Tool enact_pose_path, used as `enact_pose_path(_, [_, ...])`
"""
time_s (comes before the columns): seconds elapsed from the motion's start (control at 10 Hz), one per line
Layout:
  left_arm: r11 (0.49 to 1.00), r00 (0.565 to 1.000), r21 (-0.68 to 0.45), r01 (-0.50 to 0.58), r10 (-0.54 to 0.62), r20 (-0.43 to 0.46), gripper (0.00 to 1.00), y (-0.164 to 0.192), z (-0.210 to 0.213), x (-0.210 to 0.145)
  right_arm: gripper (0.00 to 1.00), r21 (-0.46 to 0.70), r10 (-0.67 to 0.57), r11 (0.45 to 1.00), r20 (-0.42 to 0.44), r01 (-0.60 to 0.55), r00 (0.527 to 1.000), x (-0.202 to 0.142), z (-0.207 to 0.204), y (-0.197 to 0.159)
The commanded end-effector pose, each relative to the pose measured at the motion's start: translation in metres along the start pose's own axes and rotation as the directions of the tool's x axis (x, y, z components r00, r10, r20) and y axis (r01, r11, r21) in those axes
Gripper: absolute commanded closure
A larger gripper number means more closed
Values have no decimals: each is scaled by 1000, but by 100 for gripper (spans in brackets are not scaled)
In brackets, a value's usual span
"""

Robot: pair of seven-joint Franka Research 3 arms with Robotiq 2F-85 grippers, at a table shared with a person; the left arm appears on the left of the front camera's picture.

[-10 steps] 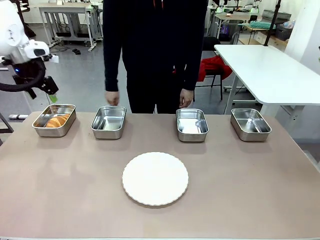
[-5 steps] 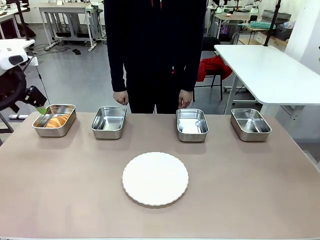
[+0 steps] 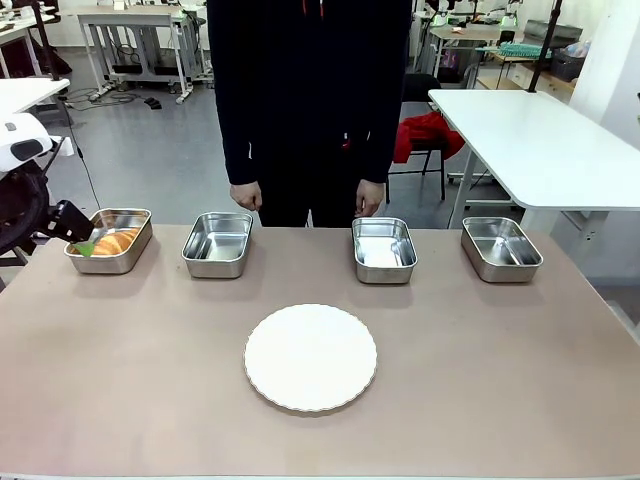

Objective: Place the bread in the container.
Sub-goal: Place the Butter Roll into the Airtight Container indicated by the human.

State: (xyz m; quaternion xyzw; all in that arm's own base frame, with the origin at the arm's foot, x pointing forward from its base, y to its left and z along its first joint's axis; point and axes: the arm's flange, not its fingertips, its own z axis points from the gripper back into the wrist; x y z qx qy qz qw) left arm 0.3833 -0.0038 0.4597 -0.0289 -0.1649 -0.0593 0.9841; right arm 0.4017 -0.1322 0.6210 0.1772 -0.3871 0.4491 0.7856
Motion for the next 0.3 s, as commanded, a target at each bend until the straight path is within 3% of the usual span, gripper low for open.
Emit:
enact_pose_path(0.0, [1000,1000,-8,7,-7,10,0,0,1,2,0,1,8,1000,9,-8,1000,2,0,0])
enact_pose_path(0.2, [1000,1000,-8,7,-7,10,0,0,1,2,0,1,8,1000,9,-8,1000,2,0,0])
